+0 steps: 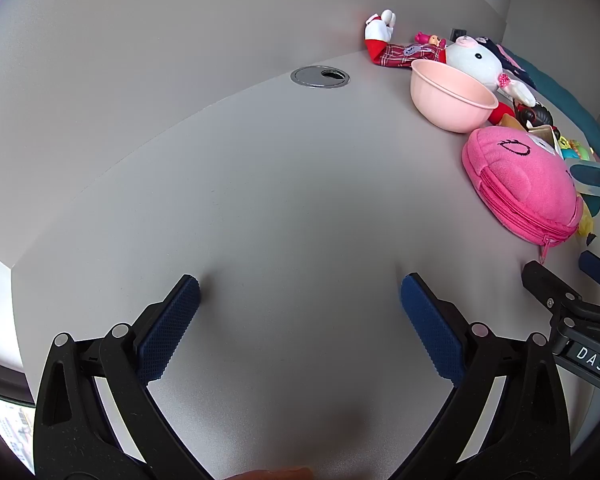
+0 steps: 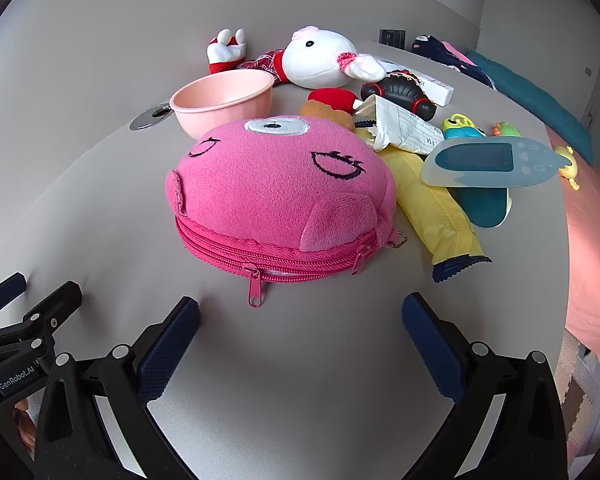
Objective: Collect trash
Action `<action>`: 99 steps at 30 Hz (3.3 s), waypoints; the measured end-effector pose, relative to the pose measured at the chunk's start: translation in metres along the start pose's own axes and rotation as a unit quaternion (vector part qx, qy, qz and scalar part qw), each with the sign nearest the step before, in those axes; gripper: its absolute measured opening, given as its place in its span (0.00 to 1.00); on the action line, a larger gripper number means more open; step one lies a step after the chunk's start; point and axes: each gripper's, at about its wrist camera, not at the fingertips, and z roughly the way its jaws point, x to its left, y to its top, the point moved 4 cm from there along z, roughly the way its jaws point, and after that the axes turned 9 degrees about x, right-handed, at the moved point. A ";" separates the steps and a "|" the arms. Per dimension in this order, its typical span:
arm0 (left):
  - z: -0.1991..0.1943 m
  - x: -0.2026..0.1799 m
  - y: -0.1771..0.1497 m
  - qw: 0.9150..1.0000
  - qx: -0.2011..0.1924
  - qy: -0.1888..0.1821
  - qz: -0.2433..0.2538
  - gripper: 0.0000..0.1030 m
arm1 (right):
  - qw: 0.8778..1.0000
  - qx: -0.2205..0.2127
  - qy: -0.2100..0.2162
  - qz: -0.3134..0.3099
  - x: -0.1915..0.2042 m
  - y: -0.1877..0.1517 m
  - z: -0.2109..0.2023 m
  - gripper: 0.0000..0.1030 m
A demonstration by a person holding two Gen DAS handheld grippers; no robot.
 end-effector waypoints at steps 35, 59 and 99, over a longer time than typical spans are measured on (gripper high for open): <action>0.000 0.000 0.000 1.000 0.000 0.000 0.000 0.94 | 1.000 0.000 0.000 0.000 0.000 0.000 0.000 0.98; 0.000 -0.001 0.001 1.000 0.000 0.003 -0.008 0.94 | 1.000 0.000 -0.001 0.000 0.000 0.001 0.001 0.98; -0.048 -0.083 0.037 0.998 -0.022 -0.028 0.053 0.94 | 0.991 -0.024 0.127 -0.044 -0.080 0.012 -0.058 0.98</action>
